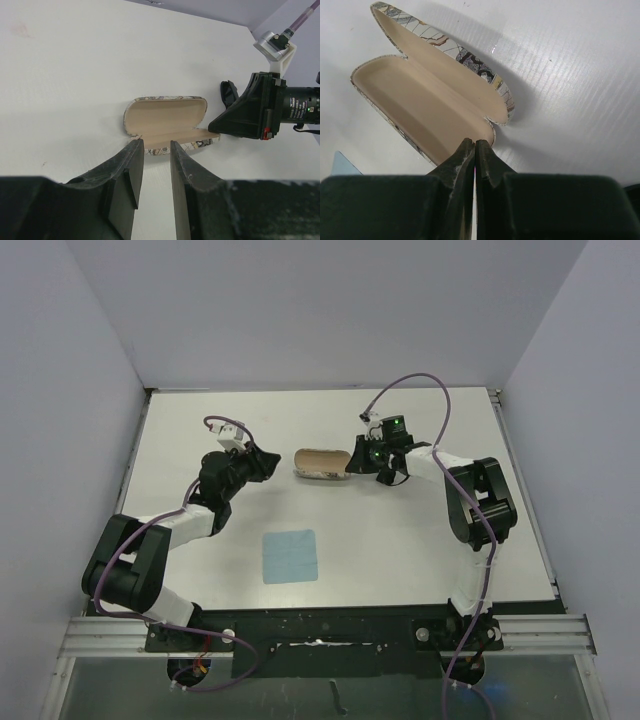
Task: Organize the sunglasses
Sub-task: Adjust the sunglasses case at the center of the board.
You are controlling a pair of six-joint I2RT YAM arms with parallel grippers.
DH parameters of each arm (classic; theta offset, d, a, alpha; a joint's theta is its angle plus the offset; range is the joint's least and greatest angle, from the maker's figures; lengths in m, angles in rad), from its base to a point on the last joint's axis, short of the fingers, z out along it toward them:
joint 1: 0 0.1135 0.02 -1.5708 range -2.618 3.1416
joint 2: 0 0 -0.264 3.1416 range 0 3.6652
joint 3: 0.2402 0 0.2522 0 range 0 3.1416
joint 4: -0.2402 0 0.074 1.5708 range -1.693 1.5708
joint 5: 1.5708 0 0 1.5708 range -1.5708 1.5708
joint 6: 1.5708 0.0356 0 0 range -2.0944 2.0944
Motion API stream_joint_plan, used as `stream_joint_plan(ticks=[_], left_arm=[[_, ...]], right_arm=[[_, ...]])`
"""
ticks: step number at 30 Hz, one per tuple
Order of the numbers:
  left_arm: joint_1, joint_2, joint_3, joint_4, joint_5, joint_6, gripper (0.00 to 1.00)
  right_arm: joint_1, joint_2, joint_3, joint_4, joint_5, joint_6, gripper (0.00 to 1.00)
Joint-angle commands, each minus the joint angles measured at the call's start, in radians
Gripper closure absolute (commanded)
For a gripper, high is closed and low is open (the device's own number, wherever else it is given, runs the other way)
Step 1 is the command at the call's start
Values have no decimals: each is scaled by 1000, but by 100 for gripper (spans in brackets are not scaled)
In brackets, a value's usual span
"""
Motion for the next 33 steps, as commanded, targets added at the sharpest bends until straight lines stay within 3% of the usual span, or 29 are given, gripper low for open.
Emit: stream_joint_plan(ticks=[1, 33], left_arm=[[-6, -10, 22, 31, 9, -2, 73], [-6, -10, 29, 20, 10, 7, 73]], right_arm=[[3, -72, 5, 40, 16, 0, 100], [-39, 11, 101, 13, 28, -31, 100]])
